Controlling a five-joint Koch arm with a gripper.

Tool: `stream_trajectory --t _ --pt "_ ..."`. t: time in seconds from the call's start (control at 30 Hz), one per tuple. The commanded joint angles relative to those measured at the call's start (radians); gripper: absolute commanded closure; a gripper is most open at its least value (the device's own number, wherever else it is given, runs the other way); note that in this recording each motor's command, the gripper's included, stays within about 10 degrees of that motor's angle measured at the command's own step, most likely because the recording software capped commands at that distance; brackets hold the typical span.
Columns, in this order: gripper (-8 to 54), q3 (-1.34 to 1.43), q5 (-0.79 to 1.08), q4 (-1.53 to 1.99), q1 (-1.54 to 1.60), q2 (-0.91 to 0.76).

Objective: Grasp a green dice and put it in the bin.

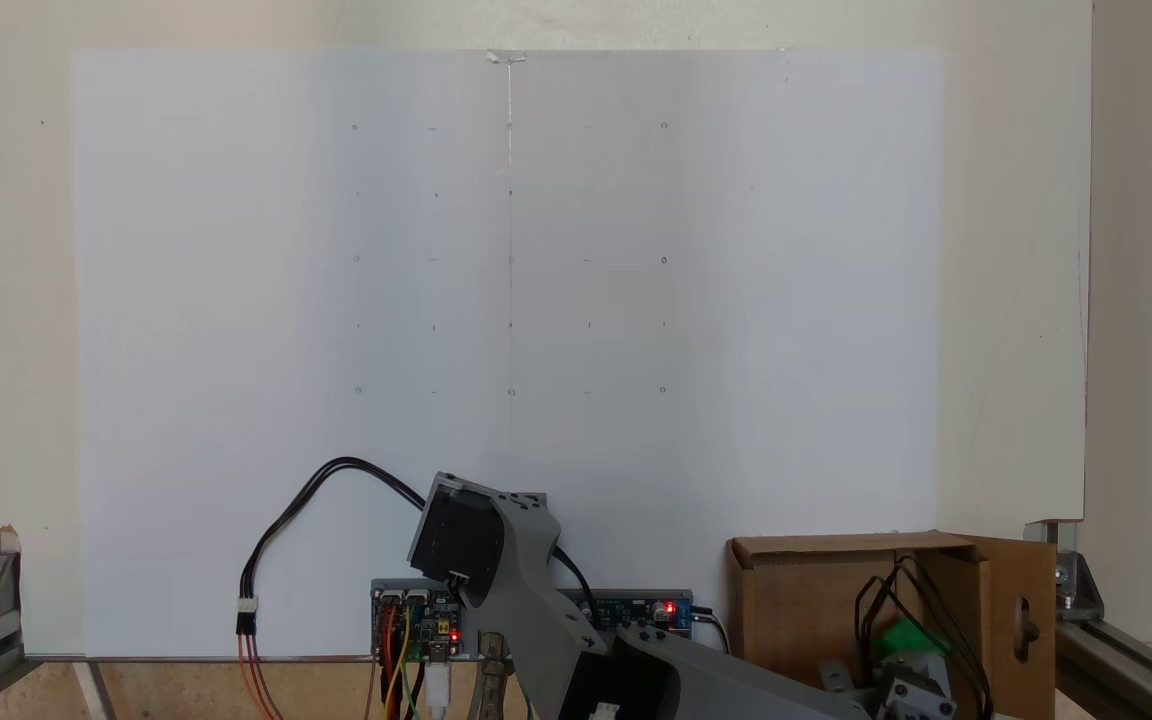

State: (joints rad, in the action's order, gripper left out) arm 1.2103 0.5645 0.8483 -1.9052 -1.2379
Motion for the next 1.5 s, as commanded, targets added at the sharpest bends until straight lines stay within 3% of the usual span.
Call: stream_trajectory --t 0.0,0.23,0.53,0.67,1.1,1.47 --pt "9.9 -0.014 0.078 -0.015 0.017 -0.023" --pt "6.8 -0.015 -0.103 -0.021 0.19 -0.14" --pt "5.4 -0.014 -0.448 -0.086 0.739 -0.337" --pt "1.5 0.037 -0.494 -0.087 1.019 -0.377" --pt "1.5 0.362 -0.572 -0.29 1.81 -0.554" --pt "1.5 0.612 -0.611 -0.661 1.882 -0.713"
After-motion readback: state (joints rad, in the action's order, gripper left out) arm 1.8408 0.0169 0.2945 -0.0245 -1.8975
